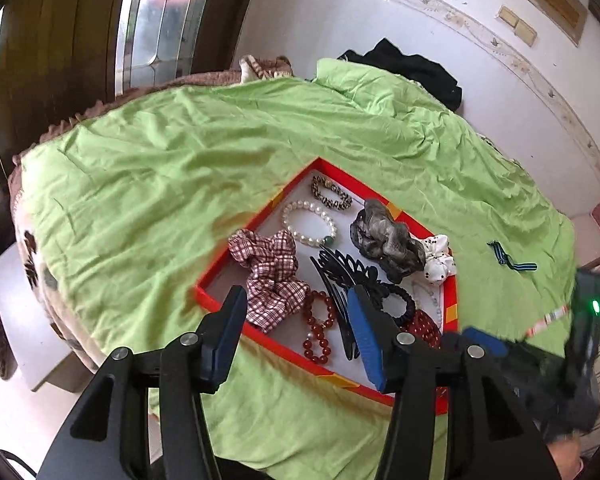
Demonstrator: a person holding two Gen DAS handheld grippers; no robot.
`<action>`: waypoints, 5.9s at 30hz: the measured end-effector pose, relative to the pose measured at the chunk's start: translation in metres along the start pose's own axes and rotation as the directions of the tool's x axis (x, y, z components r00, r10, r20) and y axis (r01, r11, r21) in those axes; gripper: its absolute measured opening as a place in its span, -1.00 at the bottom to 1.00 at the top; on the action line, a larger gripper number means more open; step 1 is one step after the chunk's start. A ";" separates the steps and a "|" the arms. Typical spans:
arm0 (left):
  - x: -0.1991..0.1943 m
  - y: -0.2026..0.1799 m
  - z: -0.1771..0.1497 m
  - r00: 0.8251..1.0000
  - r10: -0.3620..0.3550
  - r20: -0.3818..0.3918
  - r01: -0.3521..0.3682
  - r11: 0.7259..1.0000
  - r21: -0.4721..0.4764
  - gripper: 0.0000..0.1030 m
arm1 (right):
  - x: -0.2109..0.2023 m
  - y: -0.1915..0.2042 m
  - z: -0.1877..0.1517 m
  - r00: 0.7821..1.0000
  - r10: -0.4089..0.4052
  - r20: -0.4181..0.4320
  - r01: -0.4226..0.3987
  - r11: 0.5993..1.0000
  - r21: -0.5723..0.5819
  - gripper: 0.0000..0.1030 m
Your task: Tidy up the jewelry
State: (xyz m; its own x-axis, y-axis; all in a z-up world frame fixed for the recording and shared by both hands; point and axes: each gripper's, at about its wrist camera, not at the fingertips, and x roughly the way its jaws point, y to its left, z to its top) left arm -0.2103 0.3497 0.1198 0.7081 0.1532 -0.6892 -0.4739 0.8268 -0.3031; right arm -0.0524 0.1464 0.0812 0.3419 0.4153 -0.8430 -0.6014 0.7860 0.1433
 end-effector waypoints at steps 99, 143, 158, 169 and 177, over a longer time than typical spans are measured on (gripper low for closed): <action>-0.068 -0.123 -0.087 0.968 0.193 0.163 -0.232 0.935 0.270 1.00 | -0.116 -0.044 -0.134 0.949 -0.299 0.101 0.286 0.951 0.120 0.53; -0.041 -0.092 -0.105 0.987 0.161 -0.014 -0.152 0.956 0.249 1.00 | -0.101 -0.026 -0.137 0.929 -0.366 0.057 0.355 0.924 0.141 0.68; -0.082 -0.112 -0.121 0.977 0.206 0.047 -0.211 0.935 0.284 1.00 | -0.121 -0.030 -0.159 0.940 -0.322 0.111 0.298 0.936 0.188 0.69; -0.098 -0.134 -0.135 0.986 0.159 0.046 -0.166 0.932 0.322 1.00 | -0.142 -0.044 -0.175 0.934 -0.325 0.150 0.284 0.928 0.241 0.72; -0.099 -0.142 -0.145 0.990 0.138 0.035 -0.142 0.929 0.340 1.00 | -0.146 -0.041 -0.180 0.926 -0.342 0.162 0.303 0.926 0.225 0.74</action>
State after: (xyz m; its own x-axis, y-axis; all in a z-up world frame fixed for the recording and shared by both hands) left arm -0.2885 0.1389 0.1354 0.6534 0.2848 -0.7014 -0.3627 0.9310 0.0401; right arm -0.2075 -0.0294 0.1054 0.6391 0.1894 -0.7454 -0.2907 0.9568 -0.0061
